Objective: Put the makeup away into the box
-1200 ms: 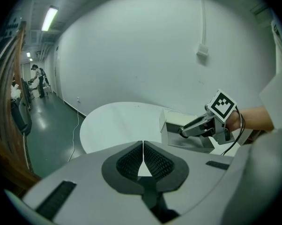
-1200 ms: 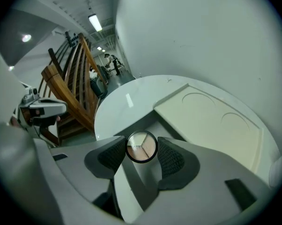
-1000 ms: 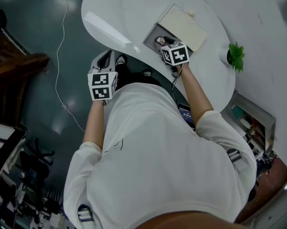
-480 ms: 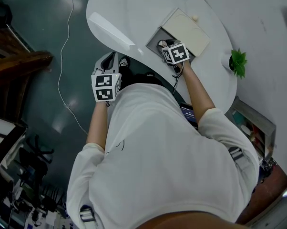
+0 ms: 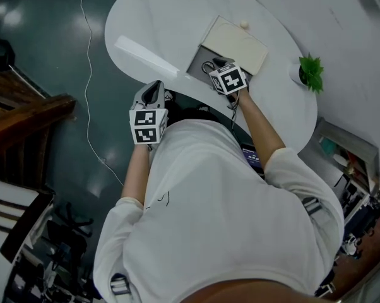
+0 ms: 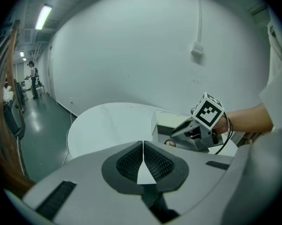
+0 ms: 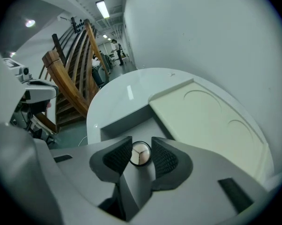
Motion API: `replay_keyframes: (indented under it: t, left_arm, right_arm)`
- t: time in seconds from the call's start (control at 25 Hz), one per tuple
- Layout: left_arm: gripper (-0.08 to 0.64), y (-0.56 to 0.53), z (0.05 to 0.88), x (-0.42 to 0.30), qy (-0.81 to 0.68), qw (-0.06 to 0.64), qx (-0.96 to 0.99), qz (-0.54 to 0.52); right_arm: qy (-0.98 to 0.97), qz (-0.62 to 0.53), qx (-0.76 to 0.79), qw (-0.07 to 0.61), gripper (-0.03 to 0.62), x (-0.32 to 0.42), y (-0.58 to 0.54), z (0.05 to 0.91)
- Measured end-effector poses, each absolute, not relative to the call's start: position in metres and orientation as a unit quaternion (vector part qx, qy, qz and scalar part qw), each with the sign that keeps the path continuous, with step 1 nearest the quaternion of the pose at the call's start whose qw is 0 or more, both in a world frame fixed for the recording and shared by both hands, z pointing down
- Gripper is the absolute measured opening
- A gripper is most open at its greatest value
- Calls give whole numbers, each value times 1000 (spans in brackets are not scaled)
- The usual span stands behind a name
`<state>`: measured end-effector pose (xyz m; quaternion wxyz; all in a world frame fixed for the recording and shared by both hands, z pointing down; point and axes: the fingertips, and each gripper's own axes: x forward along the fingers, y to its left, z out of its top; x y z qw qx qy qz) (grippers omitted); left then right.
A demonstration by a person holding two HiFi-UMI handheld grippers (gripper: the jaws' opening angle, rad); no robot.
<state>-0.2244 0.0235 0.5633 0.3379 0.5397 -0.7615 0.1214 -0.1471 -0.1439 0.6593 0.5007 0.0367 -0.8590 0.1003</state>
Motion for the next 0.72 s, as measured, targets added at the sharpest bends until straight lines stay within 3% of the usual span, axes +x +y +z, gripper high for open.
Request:
replay_keyframes:
  t: [0.08, 0.72]
  left_arm:
    - [23, 12, 562, -224, -751, 333, 557, 125]
    - [23, -100, 558, -149, -610, 300, 721, 136]
  right_arm:
    - [-871, 85, 64, 479, 7, -144, -151, 642]
    - [-876, 120, 304, 353, -3, -21, -168, 577]
